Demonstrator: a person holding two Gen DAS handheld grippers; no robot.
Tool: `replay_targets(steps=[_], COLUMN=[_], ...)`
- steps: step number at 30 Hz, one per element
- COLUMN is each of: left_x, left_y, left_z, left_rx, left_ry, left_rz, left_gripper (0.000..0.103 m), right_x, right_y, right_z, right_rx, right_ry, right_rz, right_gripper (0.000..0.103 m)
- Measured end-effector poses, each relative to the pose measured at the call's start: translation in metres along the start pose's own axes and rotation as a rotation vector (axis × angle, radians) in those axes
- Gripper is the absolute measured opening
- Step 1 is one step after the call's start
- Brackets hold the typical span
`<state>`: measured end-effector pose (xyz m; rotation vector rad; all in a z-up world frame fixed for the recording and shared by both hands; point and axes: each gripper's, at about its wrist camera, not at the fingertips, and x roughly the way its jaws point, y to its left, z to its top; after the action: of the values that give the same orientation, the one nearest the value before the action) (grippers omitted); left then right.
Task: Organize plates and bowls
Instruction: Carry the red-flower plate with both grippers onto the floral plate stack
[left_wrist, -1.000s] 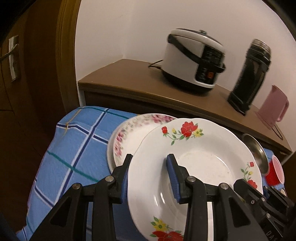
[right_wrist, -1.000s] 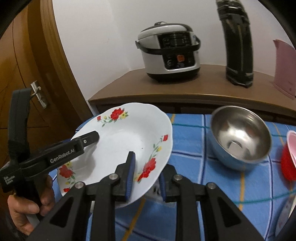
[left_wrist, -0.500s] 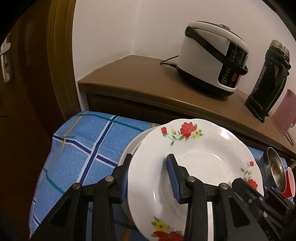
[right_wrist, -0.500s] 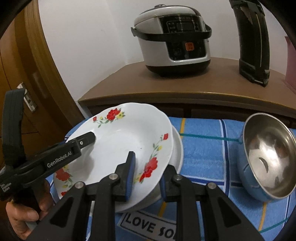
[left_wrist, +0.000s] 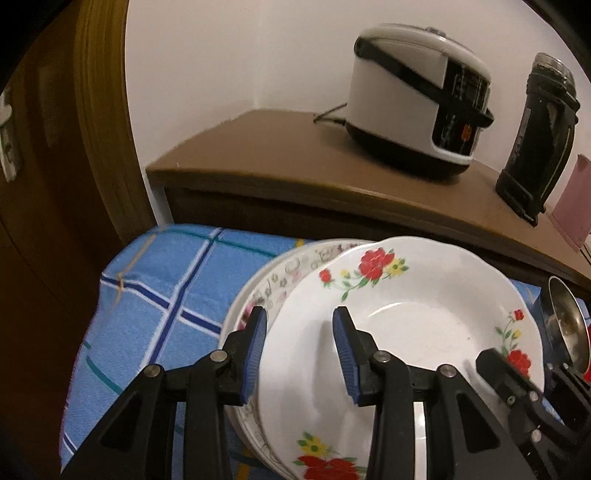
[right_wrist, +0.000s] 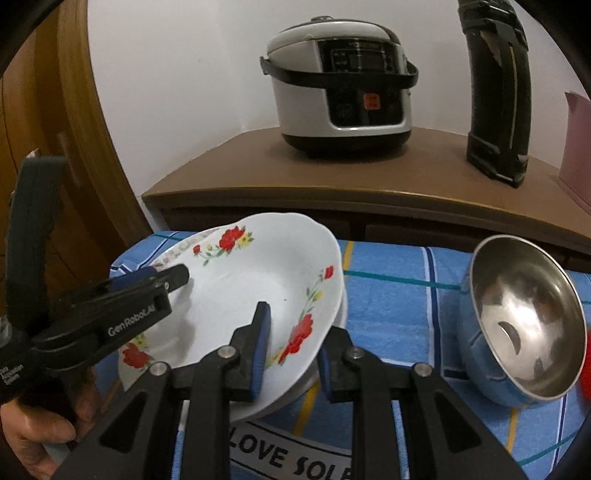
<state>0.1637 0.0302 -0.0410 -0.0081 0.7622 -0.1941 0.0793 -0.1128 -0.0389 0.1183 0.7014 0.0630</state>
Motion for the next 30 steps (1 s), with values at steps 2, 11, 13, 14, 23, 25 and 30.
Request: replay_targets(steps=[2, 11, 13, 14, 23, 25, 30], left_x=[-0.003, -0.007, -0.008, -0.008, -0.006, -0.007, -0.008], left_y=[-0.003, -0.008, -0.007, -0.007, -0.005, -0.005, -0.006], left_z=[0.002, 0.005, 0.006, 0.006, 0.005, 0.005, 0.005], left_rx=[0.002, 0.035, 0.036, 0.033, 0.025, 0.024, 0.026], left_ry=[-0.009, -0.048, -0.059, -0.059, -0.062, -0.064, -0.078], left_rz=[-0.020, 0.076, 0.092, 0.090, 0.120, 0.124, 0.137], left_gripper=[0.040, 0.040, 0.040, 0.040, 0.040, 0.040, 0.043], right_x=[0.000, 0.007, 0.008, 0.009, 0.017, 0.017, 0.014], right_y=[0.001, 0.003, 0.004, 0.004, 0.004, 0.003, -0.003], right_z=[0.000, 0.001, 0.001, 0.001, 0.006, 0.007, 0.004], right_rx=[-0.007, -0.036, -0.043, -0.046, -0.050, -0.047, -0.010], right_ry=[-0.005, -0.021, -0.026, -0.028, -0.030, -0.031, -0.035], right_rz=[-0.006, -0.029, -0.033, -0.036, -0.043, -0.040, -0.010], right_gripper=[0.023, 0.023, 0.023, 0.023, 0.023, 0.023, 0.026])
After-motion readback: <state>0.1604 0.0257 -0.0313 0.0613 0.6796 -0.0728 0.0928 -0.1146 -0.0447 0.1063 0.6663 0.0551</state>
